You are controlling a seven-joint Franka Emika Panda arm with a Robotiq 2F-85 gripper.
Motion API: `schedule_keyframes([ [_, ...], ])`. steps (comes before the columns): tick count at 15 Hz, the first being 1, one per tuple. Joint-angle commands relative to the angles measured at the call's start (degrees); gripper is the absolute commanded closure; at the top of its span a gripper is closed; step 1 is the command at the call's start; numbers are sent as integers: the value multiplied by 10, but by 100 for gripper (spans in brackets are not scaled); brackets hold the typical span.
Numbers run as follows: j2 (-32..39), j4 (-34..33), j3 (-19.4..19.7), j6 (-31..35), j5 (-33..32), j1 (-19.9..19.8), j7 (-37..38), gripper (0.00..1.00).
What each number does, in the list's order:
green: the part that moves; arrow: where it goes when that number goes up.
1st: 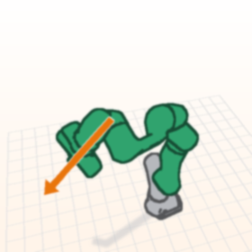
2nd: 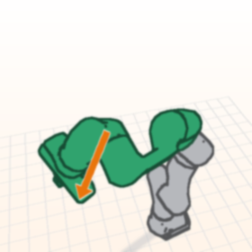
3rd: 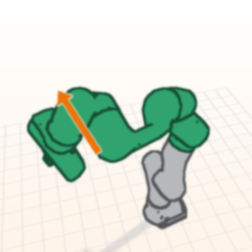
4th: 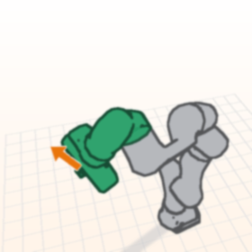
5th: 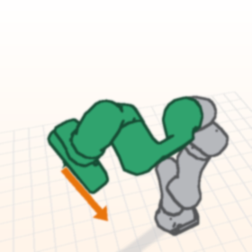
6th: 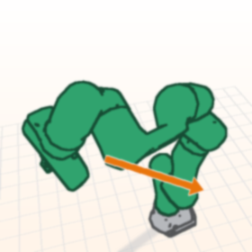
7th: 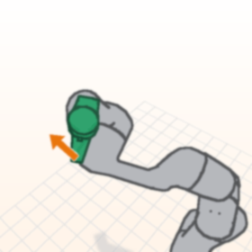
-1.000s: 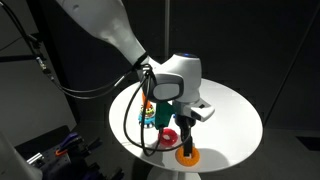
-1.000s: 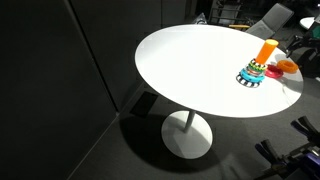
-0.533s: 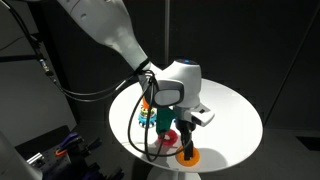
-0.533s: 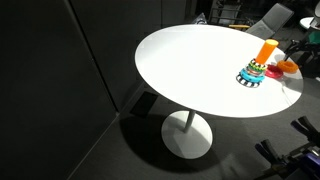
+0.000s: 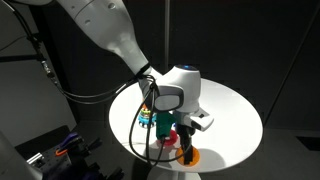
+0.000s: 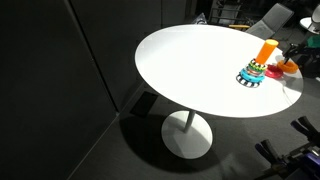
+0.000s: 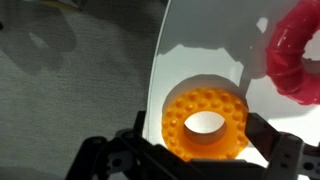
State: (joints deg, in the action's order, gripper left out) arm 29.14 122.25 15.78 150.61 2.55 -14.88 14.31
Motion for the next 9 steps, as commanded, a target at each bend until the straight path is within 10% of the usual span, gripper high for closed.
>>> schedule_keyframes([
  [1, 9, -8, -9, 15, 16, -13, -29, 0],
  [9, 15, -4, -19, 29, 20, -15, -46, 0],
])
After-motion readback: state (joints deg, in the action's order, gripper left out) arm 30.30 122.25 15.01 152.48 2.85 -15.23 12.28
